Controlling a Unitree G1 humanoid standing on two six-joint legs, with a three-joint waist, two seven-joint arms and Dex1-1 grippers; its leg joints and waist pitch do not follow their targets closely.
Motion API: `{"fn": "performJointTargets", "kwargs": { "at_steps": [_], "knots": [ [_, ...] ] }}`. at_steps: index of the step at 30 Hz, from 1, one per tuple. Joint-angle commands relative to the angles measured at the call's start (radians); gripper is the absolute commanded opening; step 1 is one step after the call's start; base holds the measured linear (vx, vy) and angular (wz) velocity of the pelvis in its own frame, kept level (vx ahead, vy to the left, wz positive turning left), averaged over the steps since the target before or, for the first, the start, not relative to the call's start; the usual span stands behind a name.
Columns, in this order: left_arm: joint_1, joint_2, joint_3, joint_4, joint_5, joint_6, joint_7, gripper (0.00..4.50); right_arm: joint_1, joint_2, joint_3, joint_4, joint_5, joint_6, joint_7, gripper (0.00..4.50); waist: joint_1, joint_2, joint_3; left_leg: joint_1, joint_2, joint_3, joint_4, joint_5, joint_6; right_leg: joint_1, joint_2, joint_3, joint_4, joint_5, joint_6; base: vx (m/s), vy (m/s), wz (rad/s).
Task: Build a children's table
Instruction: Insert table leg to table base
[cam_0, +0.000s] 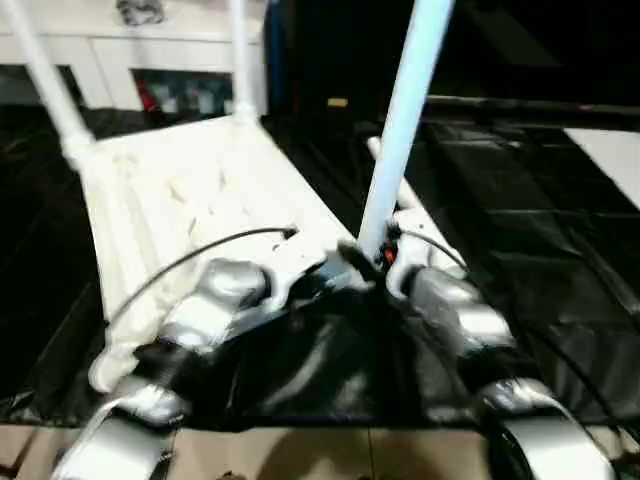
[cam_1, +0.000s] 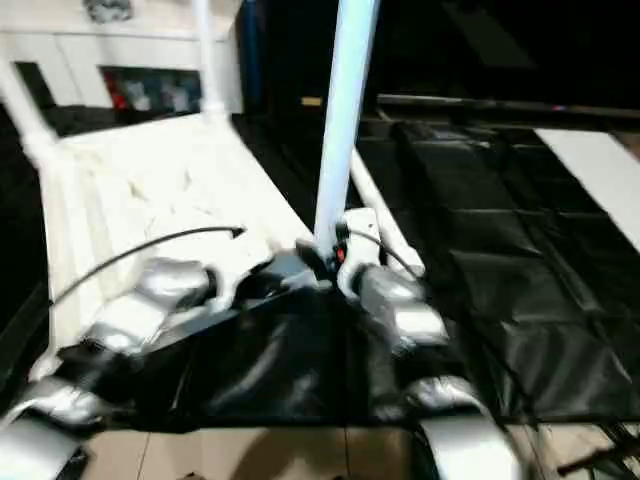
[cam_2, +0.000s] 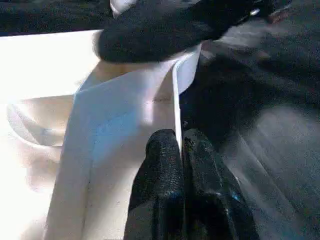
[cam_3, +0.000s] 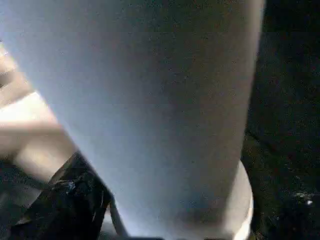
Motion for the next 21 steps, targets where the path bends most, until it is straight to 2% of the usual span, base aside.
{"fn": "performJointTargets", "kwargs": {
  "at_steps": [1,3,5,7,10,14,16,21],
  "knots": [
    [-0.01,0.003,-0.031,-0.045,-0.034,-0.065,-0.092,0.0,0.017,-0.034,0.063,-0.068,-0.004,0.014,0.14,3.53,0.006,0.005,-0.066,0.006,0.015,0.015,-0.058,-0.223,0.052,0.047,-0.049,0.039,-0.055,-0.197,-0.209,0.061,-0.009,0.08],
    [-0.005,0.029,-0.036,-0.049,-0.048,-0.08,-0.155,0.0,0.038,-0.084,0.092,-0.108,-0.008,0.015,0.227,3.53,0.014,0.006,-0.069,-0.001,0.015,0.015,-0.056,-0.178,0.06,0.057,-0.049,0.038,-0.042,-0.136,-0.227,0.0,0.0,0.0],
    [-0.005,0.055,-0.041,-0.056,-0.064,-0.08,-0.217,0.0,0.06,-0.14,0.126,-0.16,-0.001,0.028,0.332,3.53,0.027,0.007,-0.068,0.004,0.018,0.021,-0.052,-0.155,0.07,0.054,-0.045,0.039,-0.036,-0.084,-0.24,0.0,0.0,0.0],
    [-0.005,0.06,-0.042,-0.055,-0.068,-0.085,-0.232,0.0,0.064,-0.154,0.134,-0.17,0.0,0.031,0.353,3.53,0.032,0.006,-0.068,0.001,0.019,0.022,-0.052,-0.148,0.072,0.056,-0.046,0.038,-0.033,-0.078,-0.247,0.0,0.0,0.0],
    [-0.013,0.085,-0.049,-0.058,-0.073,-0.08,-0.281,0.0,0.092,-0.228,0.187,-0.235,-0.006,0.054,0.471,3.53,0.044,0.006,-0.063,0.008,0.022,0.025,-0.055,-0.203,0.054,0.051,-0.051,0.04,-0.044,-0.176,-0.227,0.0,0.0,0.0],
    [-0.014,0.092,-0.053,-0.066,-0.085,-0.076,-0.323,0.0,0.105,-0.25,0.208,-0.271,0.001,0.083,0.516,3.53,0.047,0.003,-0.06,0.006,0.022,0.023,-0.058,-0.235,0.035,0.05,-0.053,0.041,-0.052,-0.255,-0.204,0.0,0.0,0.0],
    [-0.015,0.095,-0.056,-0.064,-0.086,-0.08,-0.333,0.0,0.109,-0.253,0.213,-0.285,0.005,0.09,0.526,3.29,0.047,0.0,-0.06,0.006,0.022,0.022,-0.058,-0.243,0.028,0.049,-0.055,0.041,-0.055,-0.293,-0.186,0.0,0.0,0.0],
    [-0.014,0.097,-0.053,-0.058,-0.083,-0.085,-0.335,0.0,0.117,-0.242,0.22,-0.305,0.013,0.104,0.53,2.9,0.047,0.0,-0.058,0.004,0.02,0.021,-0.058,-0.249,0.021,0.046,-0.055,0.042,-0.058,-0.331,-0.172,0.0,0.0,0.0]
  ]
}}
